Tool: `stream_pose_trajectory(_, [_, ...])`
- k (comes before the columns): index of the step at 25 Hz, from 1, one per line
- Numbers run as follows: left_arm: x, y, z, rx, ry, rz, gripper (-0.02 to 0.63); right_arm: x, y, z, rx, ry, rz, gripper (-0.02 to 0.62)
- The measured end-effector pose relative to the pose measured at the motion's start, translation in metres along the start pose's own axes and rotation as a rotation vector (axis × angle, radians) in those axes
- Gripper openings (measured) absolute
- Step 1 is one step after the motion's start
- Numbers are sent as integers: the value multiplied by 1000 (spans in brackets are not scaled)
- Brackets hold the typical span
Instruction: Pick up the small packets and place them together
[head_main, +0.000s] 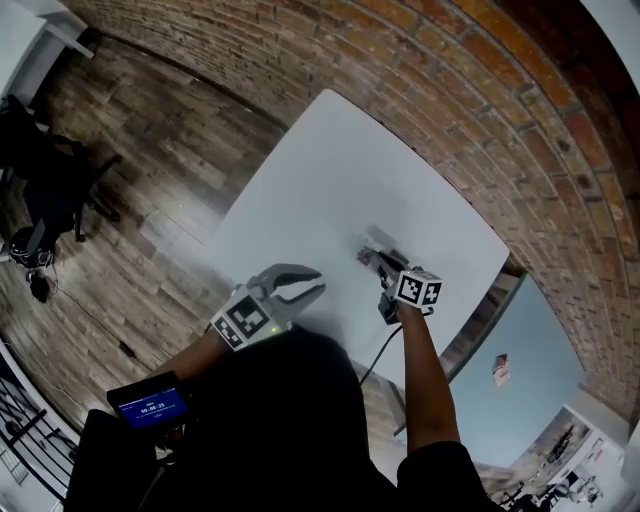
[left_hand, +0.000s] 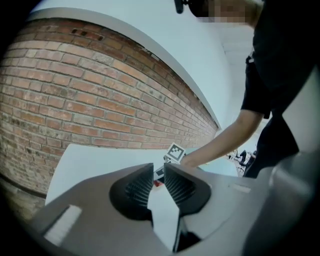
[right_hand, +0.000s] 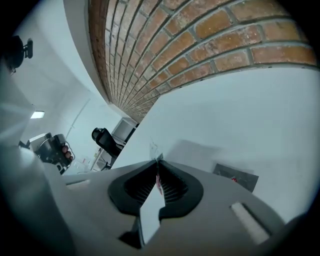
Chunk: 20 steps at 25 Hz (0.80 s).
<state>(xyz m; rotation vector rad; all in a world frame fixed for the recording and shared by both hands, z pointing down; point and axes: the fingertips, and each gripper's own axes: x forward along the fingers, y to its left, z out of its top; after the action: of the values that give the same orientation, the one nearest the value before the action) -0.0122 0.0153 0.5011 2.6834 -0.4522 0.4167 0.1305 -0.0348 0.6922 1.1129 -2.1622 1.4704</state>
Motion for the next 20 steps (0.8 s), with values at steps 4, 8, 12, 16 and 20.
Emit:
stream_pose_trajectory(4, [-4,-1,1,23,-1,-6,64,8,-11,-5,35,44,-40,18])
stream_pose_trajectory(8, [-13,19,3,-36,-32,56,64,15,-19,-8,79,56,-43,20])
stream_pose_trajectory(12, [-19,22,-1,-20,-18,66,64,17,-20,-9,87,47,-75,28])
stream_pose_trajectory(16, [-16,16,-1,-20,-17,57,64,15,-16,-7,66,26,-73,59])
stream_pose_trajectory(20, [-12,11,1,-19,-20,45,64,0,-19,4,-50,-15,-155,127])
